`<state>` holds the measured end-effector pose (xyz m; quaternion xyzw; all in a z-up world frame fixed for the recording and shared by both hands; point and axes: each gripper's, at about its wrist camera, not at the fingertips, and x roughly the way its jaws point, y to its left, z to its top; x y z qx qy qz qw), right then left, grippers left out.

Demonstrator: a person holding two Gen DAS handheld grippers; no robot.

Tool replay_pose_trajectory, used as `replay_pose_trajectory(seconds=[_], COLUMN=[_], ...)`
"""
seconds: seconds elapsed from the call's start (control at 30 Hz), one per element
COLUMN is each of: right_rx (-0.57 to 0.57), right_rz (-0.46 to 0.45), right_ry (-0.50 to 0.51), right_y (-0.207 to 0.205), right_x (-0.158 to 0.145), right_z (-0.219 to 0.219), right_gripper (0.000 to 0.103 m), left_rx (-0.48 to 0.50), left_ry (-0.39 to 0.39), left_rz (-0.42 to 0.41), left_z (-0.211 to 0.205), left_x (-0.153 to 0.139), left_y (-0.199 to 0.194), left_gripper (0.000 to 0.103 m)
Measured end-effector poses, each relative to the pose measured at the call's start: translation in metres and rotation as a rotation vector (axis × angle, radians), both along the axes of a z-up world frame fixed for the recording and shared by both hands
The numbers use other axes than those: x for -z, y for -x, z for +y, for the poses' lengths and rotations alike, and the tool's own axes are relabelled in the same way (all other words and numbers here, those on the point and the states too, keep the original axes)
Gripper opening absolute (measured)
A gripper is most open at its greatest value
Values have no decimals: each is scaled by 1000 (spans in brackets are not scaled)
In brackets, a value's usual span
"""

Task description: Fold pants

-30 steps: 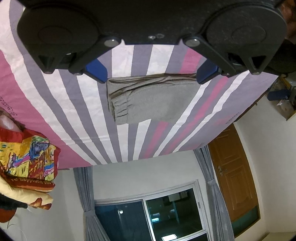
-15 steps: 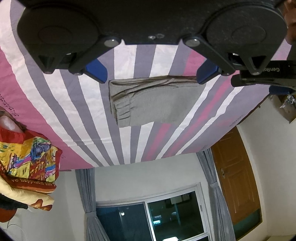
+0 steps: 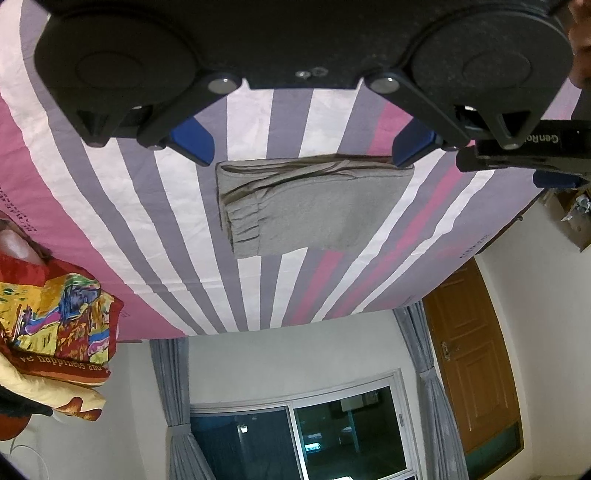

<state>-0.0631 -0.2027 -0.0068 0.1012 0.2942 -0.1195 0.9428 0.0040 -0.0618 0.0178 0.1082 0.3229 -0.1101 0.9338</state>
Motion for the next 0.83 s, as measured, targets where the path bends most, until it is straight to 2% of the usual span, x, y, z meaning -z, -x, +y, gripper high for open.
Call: replay_pose_trajectory(seconds=[0.37,0.47,0.73,0.83], right_rx=[-6,-8,-5,-6], right_rz=[11,15,30,40], right_ry=[11,12,-1,1], right_y=[-6,-10,-18,-22], right_x=[0,1,8,11], right_z=[5,5,2,2], right_gripper=[103,103,103,103], left_rx=[-4,-15,-11,-20], left_ry=[12,45,104,98], left_rz=[58,73,52,51], left_z=[-3,0,7,7], left_x=[8,10,20,21], left_y=[-11,-15,-23,-28], left_gripper=[103,103,103,103])
